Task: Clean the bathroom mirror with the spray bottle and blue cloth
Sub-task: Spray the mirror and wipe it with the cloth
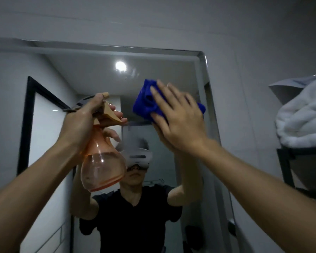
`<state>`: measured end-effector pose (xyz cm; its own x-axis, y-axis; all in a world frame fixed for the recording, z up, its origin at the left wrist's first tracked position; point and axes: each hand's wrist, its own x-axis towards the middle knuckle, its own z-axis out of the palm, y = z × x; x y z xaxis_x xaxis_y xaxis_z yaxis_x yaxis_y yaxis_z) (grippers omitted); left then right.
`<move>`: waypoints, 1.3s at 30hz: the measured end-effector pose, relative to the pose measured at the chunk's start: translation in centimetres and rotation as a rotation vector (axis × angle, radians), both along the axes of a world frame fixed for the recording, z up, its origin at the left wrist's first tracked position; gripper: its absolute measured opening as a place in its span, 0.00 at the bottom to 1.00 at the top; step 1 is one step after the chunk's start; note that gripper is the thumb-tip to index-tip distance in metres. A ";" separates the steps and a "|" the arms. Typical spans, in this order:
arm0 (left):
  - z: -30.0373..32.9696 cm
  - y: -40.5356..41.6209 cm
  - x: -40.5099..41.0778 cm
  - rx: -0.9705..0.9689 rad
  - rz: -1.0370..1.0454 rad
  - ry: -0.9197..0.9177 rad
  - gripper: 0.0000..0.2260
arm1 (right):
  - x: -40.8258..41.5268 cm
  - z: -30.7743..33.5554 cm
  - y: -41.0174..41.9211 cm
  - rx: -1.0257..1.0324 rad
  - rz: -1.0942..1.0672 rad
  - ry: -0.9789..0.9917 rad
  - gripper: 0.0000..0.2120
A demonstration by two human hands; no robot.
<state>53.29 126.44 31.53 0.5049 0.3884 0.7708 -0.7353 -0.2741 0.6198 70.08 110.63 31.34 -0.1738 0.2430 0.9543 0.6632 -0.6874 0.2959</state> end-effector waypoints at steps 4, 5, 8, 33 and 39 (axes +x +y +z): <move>0.0 0.3 -0.1 0.002 -0.011 -0.003 0.17 | 3.6 -3.6 -4.0 0.021 -0.053 -0.021 0.27; 0.0 0.3 -0.1 -0.008 -0.020 -0.008 0.17 | 4.4 -3.0 -4.9 0.071 -0.040 0.027 0.28; 0.0 0.4 0.0 -0.025 -0.041 -0.025 0.16 | 5.4 1.2 -5.9 0.270 0.034 0.166 0.28; -0.6 7.3 -9.9 -0.071 0.013 0.120 0.21 | -1.8 -2.0 3.9 0.299 -0.071 0.178 0.27; -1.8 9.1 -11.7 -0.027 0.127 0.098 0.18 | -2.1 -0.2 5.7 0.364 -0.116 0.182 0.27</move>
<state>41.56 135.55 29.75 0.5225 0.4743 0.7086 -0.6314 -0.3433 0.6954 67.96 116.29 31.13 0.0146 -0.1074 0.9941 0.5945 -0.7984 -0.0950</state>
